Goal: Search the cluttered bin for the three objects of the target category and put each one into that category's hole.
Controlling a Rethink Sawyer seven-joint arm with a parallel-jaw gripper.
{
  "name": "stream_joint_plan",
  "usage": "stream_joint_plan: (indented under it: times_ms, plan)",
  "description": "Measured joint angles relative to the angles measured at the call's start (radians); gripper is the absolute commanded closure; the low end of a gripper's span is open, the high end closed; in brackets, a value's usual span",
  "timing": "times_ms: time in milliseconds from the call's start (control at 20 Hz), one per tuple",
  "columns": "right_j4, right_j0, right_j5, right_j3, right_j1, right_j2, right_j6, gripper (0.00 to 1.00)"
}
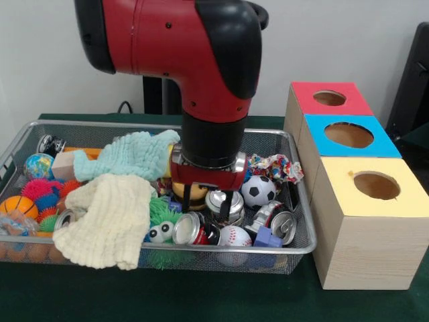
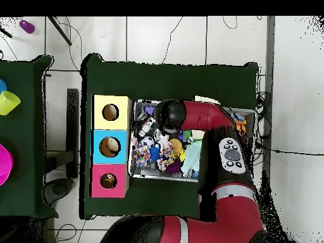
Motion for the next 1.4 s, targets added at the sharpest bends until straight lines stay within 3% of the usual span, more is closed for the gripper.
stream_joint_plan:
  times_ms: [200,250,750,1050,1400]
  plan:
    - [0.0,0.011,0.121,-0.125,0.088,-0.025,0.0,0.0]
    - [-0.001,0.02,0.199,-0.191,0.124,-0.038,0.0,0.0]
    - [-0.016,0.078,0.455,-0.43,0.243,-0.067,0.0,0.0]
    - [-0.019,0.095,0.522,-0.494,0.275,-0.086,0.0,0.0]
    - [-0.021,0.114,0.537,-0.509,0.276,-0.108,0.0,0.0]
